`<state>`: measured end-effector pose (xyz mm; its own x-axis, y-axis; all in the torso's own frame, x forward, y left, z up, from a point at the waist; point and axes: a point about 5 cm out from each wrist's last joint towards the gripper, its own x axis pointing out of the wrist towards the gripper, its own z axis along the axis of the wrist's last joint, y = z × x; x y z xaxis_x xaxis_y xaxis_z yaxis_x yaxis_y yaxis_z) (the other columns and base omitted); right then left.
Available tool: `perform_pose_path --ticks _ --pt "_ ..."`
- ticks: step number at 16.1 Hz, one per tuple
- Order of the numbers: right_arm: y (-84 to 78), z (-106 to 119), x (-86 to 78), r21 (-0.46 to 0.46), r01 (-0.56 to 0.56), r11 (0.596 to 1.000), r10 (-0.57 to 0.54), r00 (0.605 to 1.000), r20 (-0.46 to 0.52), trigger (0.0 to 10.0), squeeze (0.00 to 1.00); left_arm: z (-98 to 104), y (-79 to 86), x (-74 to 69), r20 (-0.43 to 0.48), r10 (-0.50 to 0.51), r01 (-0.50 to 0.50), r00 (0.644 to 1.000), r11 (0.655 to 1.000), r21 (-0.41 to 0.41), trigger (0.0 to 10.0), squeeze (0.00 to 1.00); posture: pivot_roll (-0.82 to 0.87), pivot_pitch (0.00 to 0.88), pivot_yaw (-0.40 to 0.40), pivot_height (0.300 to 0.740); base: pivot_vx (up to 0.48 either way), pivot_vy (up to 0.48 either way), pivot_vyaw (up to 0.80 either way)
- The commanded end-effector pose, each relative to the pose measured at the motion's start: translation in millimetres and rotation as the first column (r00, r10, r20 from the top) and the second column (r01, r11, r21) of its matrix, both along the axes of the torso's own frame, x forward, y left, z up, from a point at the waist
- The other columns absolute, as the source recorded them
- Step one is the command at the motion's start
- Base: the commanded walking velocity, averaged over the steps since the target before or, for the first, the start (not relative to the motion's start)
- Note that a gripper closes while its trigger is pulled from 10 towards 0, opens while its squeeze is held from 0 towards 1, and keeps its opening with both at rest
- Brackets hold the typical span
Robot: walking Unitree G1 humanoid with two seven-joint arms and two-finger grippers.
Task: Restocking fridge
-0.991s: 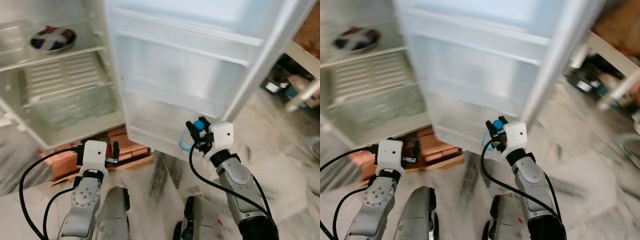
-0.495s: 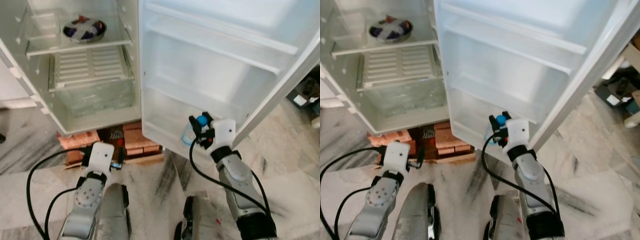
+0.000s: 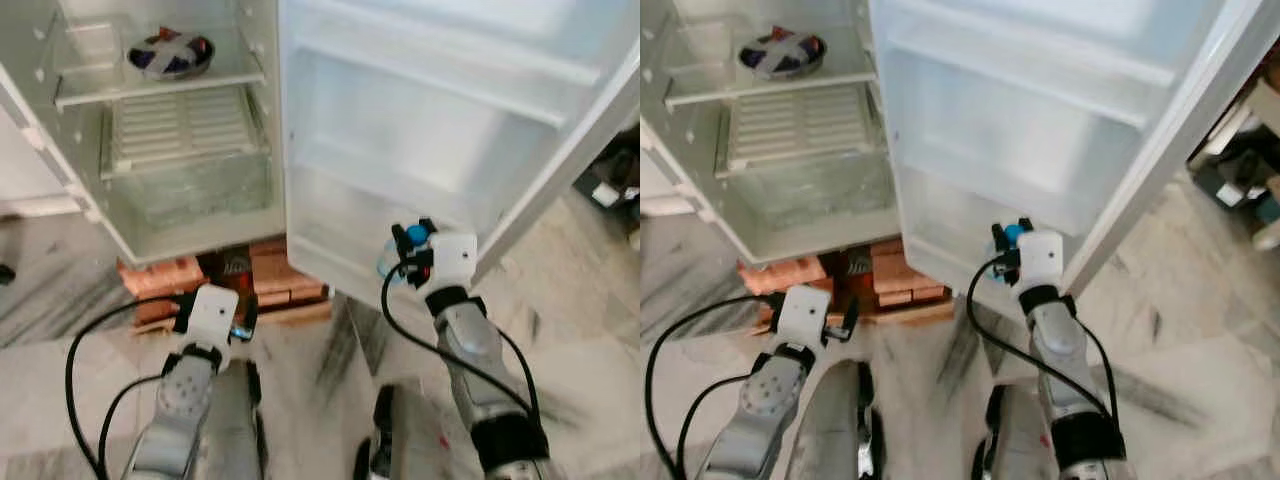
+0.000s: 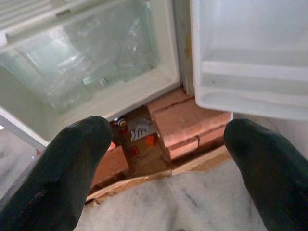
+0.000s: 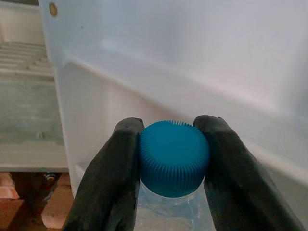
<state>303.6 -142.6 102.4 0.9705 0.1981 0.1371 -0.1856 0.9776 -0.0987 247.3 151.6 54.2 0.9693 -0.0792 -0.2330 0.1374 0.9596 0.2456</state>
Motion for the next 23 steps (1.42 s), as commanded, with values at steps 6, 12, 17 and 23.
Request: perform_pose_path --ticks 6,12,17,23 --pt "-6.0 13.5 17.1 -0.009 0.076 0.997 -0.075 0.994 0.081 10.0 0.0 2.9 0.5 -1.1 -0.024 0.003 -0.004 1.0 1.0 -0.024 10.0 0.0 0.17 0.185 -0.042 0.541 0.0 0.0 0.0" --pt "-14.9 57.3 49.8 -0.06 0.196 0.979 -0.175 0.952 0.252 10.0 0.0 7.1 4.0 -14.4 -0.034 0.01 -0.011 0.999 1.0 -0.027 10.0 0.0 0.2 0.253 -0.05 0.541 0.0 0.0 0.0" --pt "-29.3 74.8 66.2 -0.204 0.372 0.906 -0.287 0.892 0.35 10.0 0.0 7.4 0.5 -25.2 -0.06 0.005 -0.007 0.998 1.0 -0.024 10.0 0.0 0.22 0.279 -0.046 0.541 0.0 0.0 0.0" --pt "-46.0 5.8 56.2 -0.209 0.43 0.878 -0.44 0.898 -0.001 10.0 0.0 11.1 -0.2 -32.3 -0.089 -0.017 0.015 0.996 1.0 -0.027 10.0 0.0 0.23 0.316 -0.038 0.541 0.0 0.0 0.0"
